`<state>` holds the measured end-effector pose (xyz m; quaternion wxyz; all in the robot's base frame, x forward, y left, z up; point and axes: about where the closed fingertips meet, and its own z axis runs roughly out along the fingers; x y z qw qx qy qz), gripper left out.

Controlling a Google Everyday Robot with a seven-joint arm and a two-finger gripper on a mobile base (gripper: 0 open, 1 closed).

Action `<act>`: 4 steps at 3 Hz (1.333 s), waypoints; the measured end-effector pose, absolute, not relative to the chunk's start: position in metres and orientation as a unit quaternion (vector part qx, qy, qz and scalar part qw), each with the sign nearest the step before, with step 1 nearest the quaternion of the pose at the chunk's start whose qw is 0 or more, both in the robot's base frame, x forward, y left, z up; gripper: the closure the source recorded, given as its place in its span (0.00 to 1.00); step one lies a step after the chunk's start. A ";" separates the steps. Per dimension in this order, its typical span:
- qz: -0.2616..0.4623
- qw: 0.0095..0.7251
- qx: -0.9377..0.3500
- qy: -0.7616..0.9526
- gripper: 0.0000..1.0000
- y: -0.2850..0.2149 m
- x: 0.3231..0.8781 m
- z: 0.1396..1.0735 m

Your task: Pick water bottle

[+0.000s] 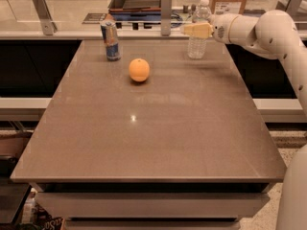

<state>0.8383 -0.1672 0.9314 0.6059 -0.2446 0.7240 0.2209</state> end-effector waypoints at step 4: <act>0.228 0.602 -0.249 0.724 1.00 -0.154 0.841 0.926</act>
Offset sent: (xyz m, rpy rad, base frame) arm 0.0007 0.0031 -0.0011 0.0007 0.0014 0.0041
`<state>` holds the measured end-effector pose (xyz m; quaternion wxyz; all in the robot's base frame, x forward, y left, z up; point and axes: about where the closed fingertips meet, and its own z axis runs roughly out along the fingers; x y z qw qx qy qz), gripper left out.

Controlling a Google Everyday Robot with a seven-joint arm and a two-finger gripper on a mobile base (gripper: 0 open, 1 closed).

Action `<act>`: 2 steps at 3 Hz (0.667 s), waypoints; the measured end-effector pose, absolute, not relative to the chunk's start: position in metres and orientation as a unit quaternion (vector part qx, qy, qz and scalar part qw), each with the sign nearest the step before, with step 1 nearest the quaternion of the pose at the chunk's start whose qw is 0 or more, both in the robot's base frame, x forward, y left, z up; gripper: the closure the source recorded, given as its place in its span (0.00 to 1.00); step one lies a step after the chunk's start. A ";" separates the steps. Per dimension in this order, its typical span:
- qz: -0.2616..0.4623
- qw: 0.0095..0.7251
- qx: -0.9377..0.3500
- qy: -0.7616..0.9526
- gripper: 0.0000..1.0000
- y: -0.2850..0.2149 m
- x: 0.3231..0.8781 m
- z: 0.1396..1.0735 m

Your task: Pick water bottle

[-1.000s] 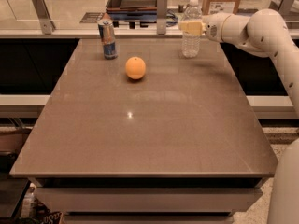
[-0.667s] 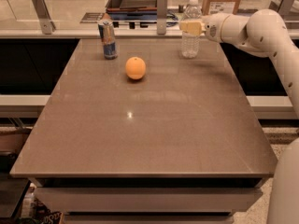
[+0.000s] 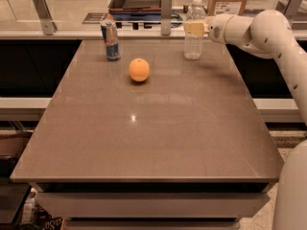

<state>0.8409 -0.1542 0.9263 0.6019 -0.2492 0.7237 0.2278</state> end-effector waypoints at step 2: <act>0.237 0.601 -0.245 0.723 1.00 -0.153 0.843 0.928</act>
Offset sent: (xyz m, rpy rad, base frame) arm 0.0037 -0.0062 0.0072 0.0410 0.0124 0.0042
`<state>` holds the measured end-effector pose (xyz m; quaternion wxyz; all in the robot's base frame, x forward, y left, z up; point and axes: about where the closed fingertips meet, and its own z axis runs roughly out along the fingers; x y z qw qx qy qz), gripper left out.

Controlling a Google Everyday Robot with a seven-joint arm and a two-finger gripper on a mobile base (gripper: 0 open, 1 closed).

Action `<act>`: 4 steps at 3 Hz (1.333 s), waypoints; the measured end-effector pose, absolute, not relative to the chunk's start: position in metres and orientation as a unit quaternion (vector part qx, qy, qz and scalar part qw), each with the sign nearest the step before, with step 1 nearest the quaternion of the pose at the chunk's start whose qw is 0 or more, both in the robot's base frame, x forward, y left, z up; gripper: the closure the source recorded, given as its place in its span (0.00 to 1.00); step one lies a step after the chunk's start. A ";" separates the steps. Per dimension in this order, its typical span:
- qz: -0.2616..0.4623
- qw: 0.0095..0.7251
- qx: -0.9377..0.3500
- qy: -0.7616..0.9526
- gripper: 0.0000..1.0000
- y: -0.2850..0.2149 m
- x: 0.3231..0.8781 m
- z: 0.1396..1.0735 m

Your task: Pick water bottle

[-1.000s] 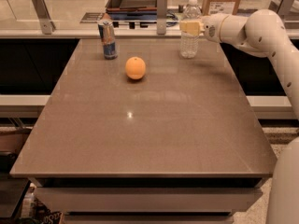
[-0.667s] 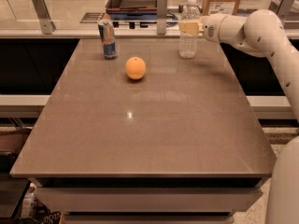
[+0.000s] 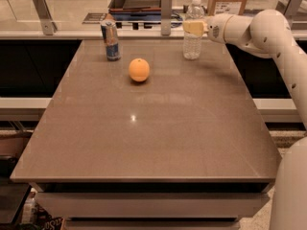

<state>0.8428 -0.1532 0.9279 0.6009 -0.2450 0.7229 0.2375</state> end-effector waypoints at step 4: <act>0.149 0.649 -0.261 0.699 1.00 -0.179 0.842 1.058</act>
Offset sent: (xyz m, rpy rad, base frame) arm 0.0126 -0.0401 0.0943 -0.0562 -0.0924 -0.0828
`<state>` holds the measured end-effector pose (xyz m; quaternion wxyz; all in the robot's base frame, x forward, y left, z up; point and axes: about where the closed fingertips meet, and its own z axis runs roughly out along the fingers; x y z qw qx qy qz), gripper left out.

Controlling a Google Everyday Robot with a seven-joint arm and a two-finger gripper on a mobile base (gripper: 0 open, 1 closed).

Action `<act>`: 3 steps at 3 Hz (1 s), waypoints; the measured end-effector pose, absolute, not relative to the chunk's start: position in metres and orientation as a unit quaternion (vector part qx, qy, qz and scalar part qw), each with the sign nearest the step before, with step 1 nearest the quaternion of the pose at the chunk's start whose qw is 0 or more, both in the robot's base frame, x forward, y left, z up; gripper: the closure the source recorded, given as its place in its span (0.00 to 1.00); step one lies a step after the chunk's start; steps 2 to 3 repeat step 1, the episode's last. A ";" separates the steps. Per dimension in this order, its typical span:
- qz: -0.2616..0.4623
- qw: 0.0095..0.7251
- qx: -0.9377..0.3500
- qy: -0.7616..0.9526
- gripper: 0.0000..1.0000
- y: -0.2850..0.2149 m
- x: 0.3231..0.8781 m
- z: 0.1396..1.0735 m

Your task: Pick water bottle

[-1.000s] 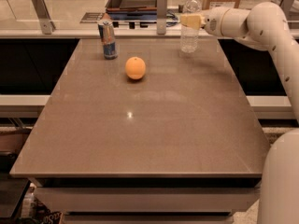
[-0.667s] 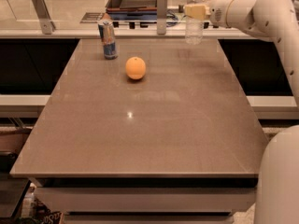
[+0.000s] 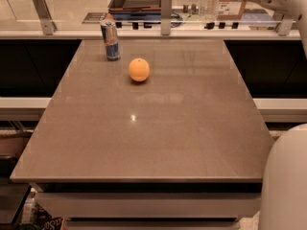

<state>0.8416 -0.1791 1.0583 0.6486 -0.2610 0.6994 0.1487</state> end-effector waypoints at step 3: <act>0.148 0.649 -0.261 0.699 1.00 -0.179 0.841 1.059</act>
Offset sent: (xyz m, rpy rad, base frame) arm 0.0000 0.0000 0.0000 0.0000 0.0000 0.0000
